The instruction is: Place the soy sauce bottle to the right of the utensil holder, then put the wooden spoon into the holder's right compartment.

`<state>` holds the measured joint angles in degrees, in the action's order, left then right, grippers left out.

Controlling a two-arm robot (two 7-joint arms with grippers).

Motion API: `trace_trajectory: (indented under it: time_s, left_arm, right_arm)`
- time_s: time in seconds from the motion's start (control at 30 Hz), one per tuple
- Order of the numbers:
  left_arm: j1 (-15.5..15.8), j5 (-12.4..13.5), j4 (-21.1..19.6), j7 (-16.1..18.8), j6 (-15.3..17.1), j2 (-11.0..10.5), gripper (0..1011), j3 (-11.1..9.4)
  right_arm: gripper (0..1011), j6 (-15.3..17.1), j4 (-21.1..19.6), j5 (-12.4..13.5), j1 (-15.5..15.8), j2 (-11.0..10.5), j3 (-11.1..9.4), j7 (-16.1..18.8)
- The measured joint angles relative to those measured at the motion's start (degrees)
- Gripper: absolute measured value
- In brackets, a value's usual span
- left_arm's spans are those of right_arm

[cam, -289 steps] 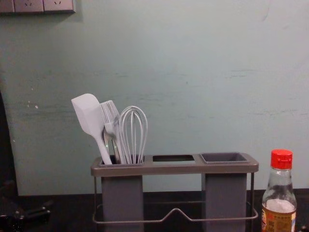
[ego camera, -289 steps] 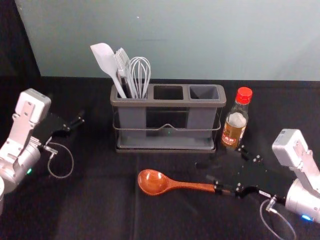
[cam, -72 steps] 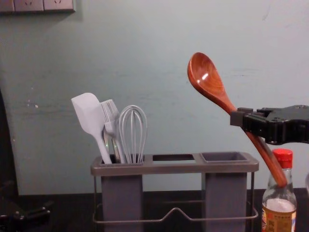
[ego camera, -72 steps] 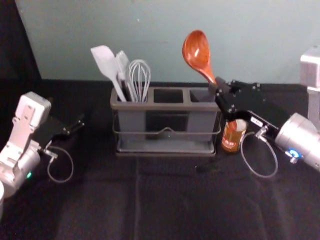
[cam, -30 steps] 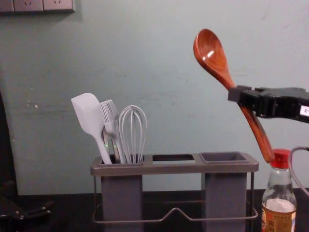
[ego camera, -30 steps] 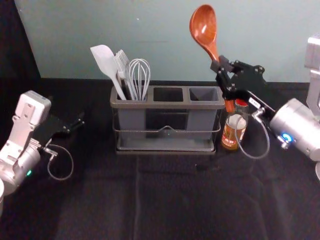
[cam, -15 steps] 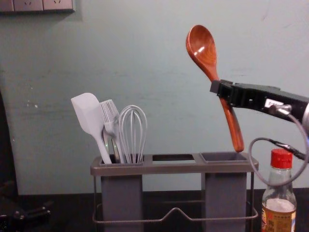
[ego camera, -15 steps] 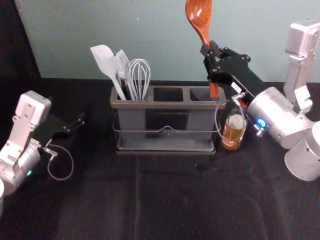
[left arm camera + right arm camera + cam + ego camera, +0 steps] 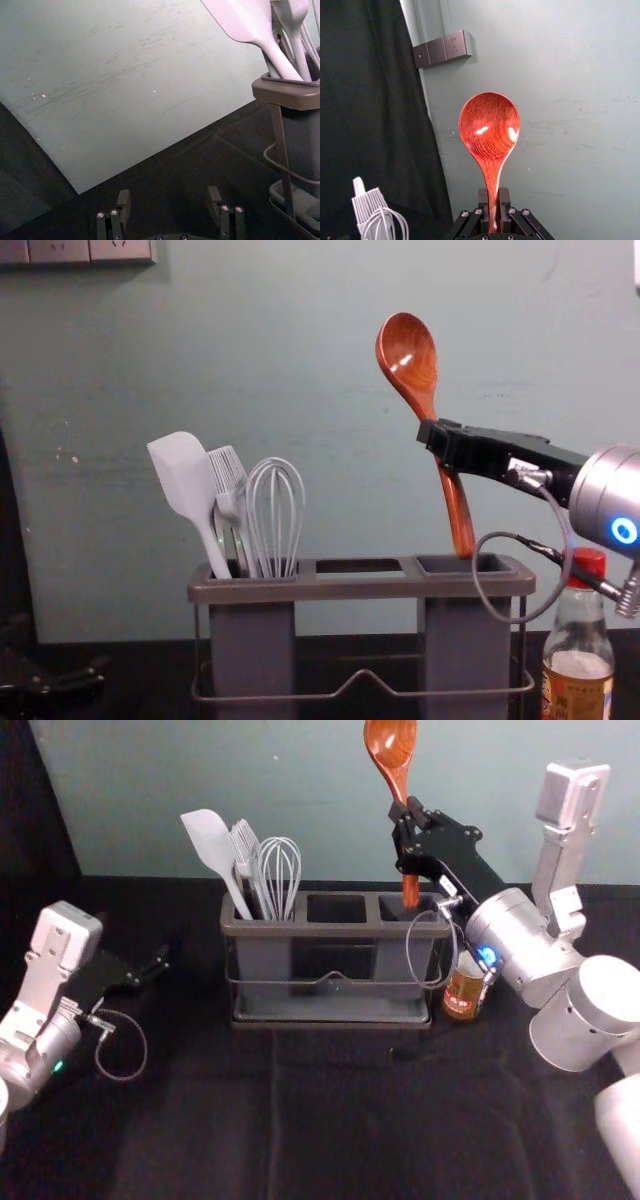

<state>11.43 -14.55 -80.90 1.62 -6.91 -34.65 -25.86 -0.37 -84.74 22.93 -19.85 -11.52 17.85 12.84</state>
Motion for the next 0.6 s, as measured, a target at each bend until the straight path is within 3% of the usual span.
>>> trace_trajectory:
  time_s: [0.23, 0.6]
  left_arm:
    - [0.0, 0.0, 0.0, 0.0, 0.0, 0.0, 1005, 0.0]
    - [0.0, 0.0, 0.0, 0.0, 0.0, 0.0, 1005, 0.0]
  right_arm:
    - [130, -1.2, 1.9, -2.4, -0.4, 1.3, 0.0, 0.0]
    - [129, -1.0, 0.9, -3.9, 1.1, 1.4, -0.9, 0.7]
